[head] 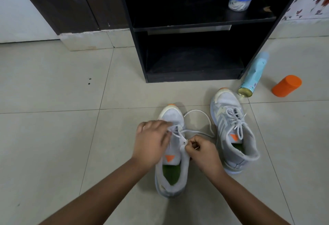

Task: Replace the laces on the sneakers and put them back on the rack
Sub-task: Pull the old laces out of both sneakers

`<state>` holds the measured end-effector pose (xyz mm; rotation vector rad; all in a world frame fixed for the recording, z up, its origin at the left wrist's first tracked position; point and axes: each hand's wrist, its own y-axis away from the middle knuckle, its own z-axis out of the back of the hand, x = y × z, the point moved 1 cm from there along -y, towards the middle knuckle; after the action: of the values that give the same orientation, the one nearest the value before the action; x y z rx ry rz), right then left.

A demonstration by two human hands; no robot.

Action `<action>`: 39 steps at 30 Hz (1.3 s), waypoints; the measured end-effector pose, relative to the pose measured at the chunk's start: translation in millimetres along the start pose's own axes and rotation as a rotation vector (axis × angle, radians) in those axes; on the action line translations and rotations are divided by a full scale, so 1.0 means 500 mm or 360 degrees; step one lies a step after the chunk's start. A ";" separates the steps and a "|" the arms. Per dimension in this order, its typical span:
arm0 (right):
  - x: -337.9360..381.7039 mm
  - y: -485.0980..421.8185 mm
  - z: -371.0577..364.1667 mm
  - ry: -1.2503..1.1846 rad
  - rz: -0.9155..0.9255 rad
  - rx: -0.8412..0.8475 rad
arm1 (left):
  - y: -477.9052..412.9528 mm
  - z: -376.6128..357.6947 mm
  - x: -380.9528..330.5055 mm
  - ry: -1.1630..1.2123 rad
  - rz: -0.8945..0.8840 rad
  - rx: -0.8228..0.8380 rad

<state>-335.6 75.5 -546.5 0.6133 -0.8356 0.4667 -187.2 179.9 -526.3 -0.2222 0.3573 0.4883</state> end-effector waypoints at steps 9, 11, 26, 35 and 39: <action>-0.002 0.000 0.009 0.0046 0.0010 -0.0009 | -0.013 -0.003 0.034 0.1120 0.0776 -0.0428; -0.001 0.001 0.009 0.0050 -0.0003 -0.0010 | -0.005 -0.001 0.064 0.1159 0.1103 -0.0438; 0.009 0.000 0.008 0.0120 0.0041 0.0000 | 0.008 -0.005 0.076 0.0811 0.0749 -0.0159; 0.028 -0.012 0.008 0.0233 0.0077 0.0089 | 0.038 -0.026 0.107 0.0414 0.0768 -0.0245; 0.045 -0.039 0.004 0.0372 0.0091 0.0072 | -0.018 -0.022 0.015 0.0104 0.0101 0.0000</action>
<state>-311.7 63.2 -533.5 0.5649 -0.6229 0.5985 -179.9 172.2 -538.2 -0.2279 0.4290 0.5444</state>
